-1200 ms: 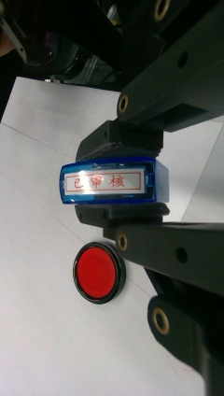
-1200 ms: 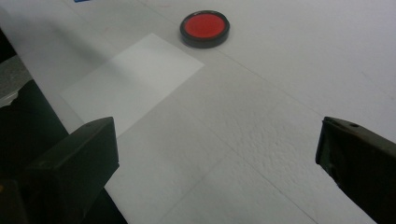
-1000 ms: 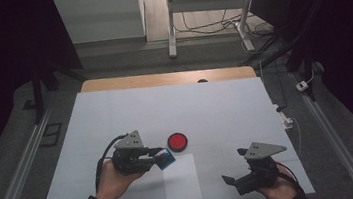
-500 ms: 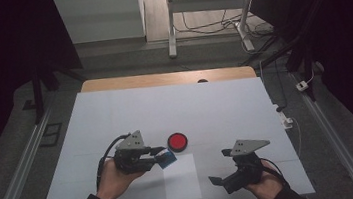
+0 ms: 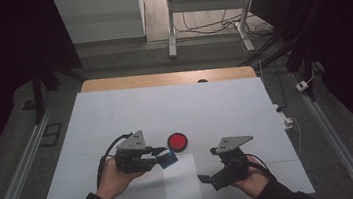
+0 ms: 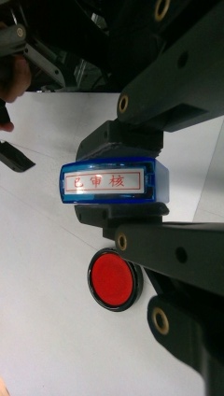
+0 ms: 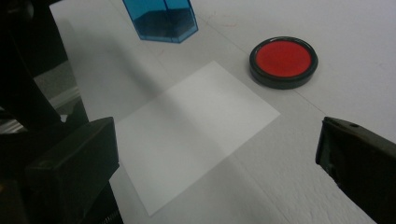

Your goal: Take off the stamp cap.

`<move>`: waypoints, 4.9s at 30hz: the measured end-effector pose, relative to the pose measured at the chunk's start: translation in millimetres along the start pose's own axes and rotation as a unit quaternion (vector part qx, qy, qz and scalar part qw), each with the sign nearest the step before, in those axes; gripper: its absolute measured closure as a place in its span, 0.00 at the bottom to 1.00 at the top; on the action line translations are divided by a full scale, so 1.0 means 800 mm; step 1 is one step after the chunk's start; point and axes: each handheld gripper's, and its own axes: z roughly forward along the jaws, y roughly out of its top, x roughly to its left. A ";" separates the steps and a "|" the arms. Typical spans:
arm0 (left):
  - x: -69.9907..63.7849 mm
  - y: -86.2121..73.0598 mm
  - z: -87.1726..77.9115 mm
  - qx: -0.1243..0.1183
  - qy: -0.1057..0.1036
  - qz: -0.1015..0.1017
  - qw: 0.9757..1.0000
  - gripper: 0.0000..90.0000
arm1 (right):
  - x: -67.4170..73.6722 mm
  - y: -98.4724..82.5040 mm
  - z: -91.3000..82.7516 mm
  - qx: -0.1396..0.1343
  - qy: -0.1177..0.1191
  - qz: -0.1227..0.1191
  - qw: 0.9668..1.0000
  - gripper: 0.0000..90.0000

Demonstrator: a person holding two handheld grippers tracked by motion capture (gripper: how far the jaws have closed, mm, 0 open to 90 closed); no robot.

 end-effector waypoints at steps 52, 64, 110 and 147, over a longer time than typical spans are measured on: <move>-0.009 0.008 0.004 -0.062 -0.085 0.063 0.992 0.78 | -0.004 0.045 0.064 -0.010 0.195 -0.108 0.975 0.69; -0.009 0.008 0.002 -0.072 -0.088 0.078 0.990 0.78 | -0.008 0.046 0.063 -0.015 0.215 -0.111 0.970 0.74; -0.002 0.008 -0.007 -0.048 -0.024 0.015 0.998 0.78 | 0.002 0.043 0.049 0.034 0.093 -0.095 0.991 0.76; -0.005 0.008 -0.003 -0.015 0.013 -0.012 1.000 0.78 | 0.008 0.022 -0.010 0.008 0.018 -0.089 0.996 0.76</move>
